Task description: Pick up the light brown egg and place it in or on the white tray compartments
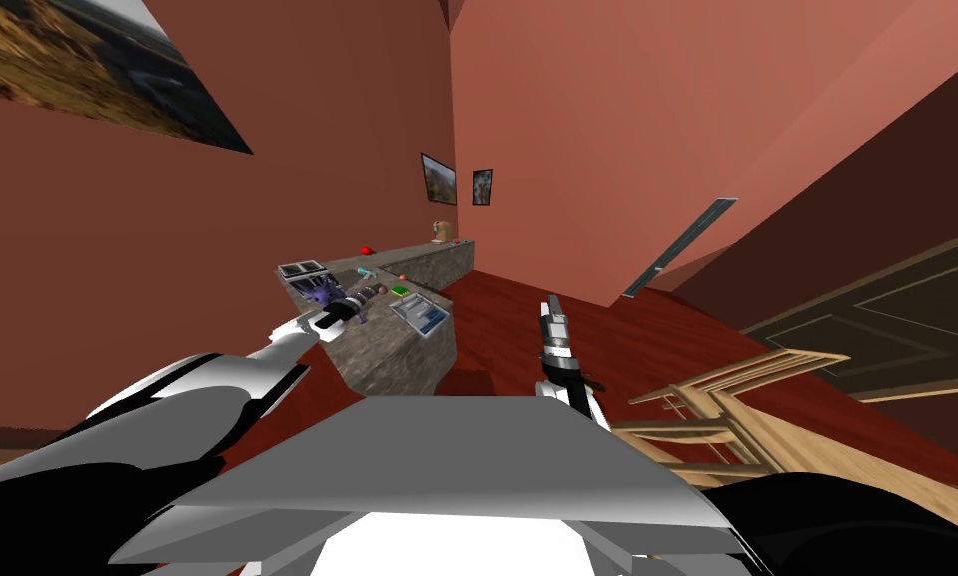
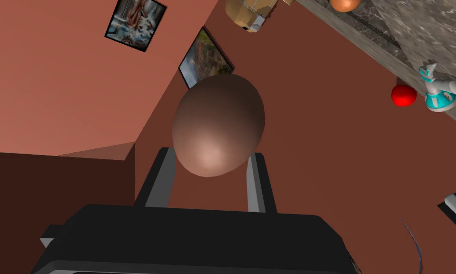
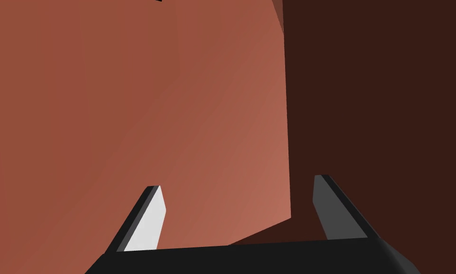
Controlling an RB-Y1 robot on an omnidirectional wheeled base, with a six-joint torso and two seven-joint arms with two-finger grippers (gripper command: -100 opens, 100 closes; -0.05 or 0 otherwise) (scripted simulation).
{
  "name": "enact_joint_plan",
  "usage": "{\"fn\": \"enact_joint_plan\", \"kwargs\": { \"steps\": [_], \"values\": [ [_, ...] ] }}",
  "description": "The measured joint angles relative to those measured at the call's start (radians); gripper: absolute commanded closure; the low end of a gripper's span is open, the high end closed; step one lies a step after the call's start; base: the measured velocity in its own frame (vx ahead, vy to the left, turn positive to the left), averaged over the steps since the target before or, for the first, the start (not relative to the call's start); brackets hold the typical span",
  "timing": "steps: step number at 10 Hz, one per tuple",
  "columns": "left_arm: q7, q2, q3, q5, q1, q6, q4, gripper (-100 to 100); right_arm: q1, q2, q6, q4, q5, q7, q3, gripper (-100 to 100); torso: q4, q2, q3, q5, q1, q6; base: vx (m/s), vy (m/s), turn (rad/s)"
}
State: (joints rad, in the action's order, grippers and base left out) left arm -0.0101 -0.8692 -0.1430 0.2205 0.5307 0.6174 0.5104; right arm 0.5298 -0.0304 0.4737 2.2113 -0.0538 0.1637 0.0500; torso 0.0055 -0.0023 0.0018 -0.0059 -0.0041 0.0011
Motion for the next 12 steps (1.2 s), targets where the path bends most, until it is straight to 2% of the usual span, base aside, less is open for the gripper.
{"fn": "enact_joint_plan", "kwargs": {
  "steps": [1, 2, 3, 4, 5, 6, 8, 10, 12],
  "values": [
    [-0.017, -0.004, -0.007, 0.005, 0.013, -0.011, -0.022, 100, 0.000, 0.000, 0.000, 0.000, 0.000, 0.000, 0.000, 0, -0.001, 0.000, -0.001, 0.000, -0.002, 0.000, -0.014, -0.096, -0.176],
    [-0.034, -0.009, -0.007, 0.007, -0.007, -0.037, 0.002, 100, 0.000, 0.000, 0.000, 0.000, 0.000, 0.000, 0.000, 0, -0.001, 0.001, 0.000, 0.000, -0.004, -0.001, -0.016, -0.134, -0.148],
    [-0.044, -0.006, -0.010, 0.016, -0.006, -0.052, -0.017, 100, 0.000, 0.000, 0.000, 0.000, 0.000, 0.000, 0.000, 0, -0.001, 0.001, 0.000, 0.000, -0.006, -0.001, -0.029, -0.127, -0.102],
    [-0.056, -0.009, -0.008, 0.020, -0.038, -0.086, 0.025, 100, 0.000, 0.000, 0.000, 0.000, 0.000, 0.000, 0.000, 0, -0.001, 0.003, 0.001, 0.000, -0.006, -0.002, -0.041, -0.082, -0.032],
    [-0.059, -0.005, -0.012, 0.025, -0.023, -0.085, -0.008, 100, 0.000, 0.000, 0.000, 0.000, 0.000, 0.000, 0.000, 0, 0.000, 0.004, 0.002, 0.000, -0.003, -0.003, -0.078, -0.131, -0.165],
    [-0.062, -0.001, -0.010, 0.037, -0.030, -0.095, -0.024, 100, 0.000, 0.000, 0.000, 0.000, 0.000, 0.000, 0.000, 0, -0.001, 0.006, 0.002, 0.001, -0.006, -0.002, -0.095, -0.134, -0.133],
    [-0.072, 0.003, -0.013, 0.052, -0.042, -0.119, -0.034, 100, 0.000, 0.000, 0.000, 0.000, 0.000, 0.000, 0.000, 0, 0.000, 0.006, 0.003, -0.001, -0.007, -0.003, -0.029, -0.111, -0.060],
    [-0.080, 0.002, -0.008, 0.061, -0.075, -0.154, -0.003, 100, 0.000, 0.000, 0.000, 0.000, 0.000, 0.000, 0.000, 0, 0.000, 0.004, 0.002, -0.001, -0.007, -0.002, -0.043, -0.154, -0.152],
    [-0.091, 0.005, -0.015, 0.081, -0.076, -0.171, -0.027, 100, 0.000, 0.000, 0.000, 0.000, 0.000, 0.000, 0.000, 0, 0.001, 0.007, 0.004, -0.002, -0.008, -0.003, -0.056, -0.109, -0.041]
  ]
}}
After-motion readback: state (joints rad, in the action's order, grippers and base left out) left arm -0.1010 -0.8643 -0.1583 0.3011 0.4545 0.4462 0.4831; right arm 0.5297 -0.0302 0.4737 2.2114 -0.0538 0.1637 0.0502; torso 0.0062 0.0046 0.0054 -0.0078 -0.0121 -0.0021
